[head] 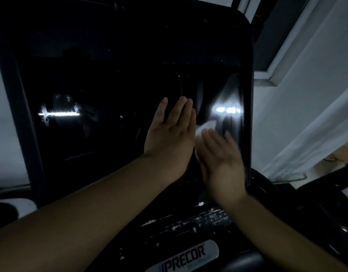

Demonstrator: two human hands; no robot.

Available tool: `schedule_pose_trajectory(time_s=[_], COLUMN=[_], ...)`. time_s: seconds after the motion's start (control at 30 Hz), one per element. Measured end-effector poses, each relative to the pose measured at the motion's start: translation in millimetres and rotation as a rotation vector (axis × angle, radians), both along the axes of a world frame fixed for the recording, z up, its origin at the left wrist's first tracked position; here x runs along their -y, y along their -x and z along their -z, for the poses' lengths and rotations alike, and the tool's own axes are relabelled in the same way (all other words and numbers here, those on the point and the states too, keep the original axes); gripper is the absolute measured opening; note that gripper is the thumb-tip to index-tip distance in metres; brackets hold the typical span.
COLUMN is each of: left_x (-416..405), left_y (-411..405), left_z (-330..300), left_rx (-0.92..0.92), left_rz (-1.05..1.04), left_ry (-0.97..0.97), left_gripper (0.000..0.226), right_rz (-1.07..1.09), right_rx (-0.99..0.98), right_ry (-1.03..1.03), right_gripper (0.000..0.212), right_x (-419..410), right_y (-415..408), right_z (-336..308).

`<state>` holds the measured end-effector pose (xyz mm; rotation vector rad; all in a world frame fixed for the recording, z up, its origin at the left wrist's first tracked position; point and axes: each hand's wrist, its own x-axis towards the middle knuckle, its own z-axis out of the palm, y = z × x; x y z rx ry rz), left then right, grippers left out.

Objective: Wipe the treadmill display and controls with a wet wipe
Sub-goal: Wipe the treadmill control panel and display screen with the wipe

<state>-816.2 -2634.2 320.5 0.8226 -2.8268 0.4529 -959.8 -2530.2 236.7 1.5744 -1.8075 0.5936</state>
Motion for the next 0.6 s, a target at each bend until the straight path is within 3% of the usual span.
schedule_pose_trajectory(time_s=[0.17,0.43,0.6], left_x=[1.0,-0.2,-1.4], left_y=[-0.3,-1.5,-0.4], left_z=[0.9,-1.9,-1.4], left_rx=[0.017,0.023,0.022], left_rz=[-0.007,-0.015,-0.011], left_ry=[0.016,0.024,0.016], left_gripper=[0.102,0.110,0.109], right_rz=[-0.034,0.301,0.160], right_rx=[-0.053,0.097,0.111], right_ry=[0.000,0.007,0.021], right_gripper=[0.035,0.039,0.040], right_x=[-26.4,-39.6,-32.7], right_y=[-10.8,41.6,-8.3], right_z=[24.7,21.2,36.7])
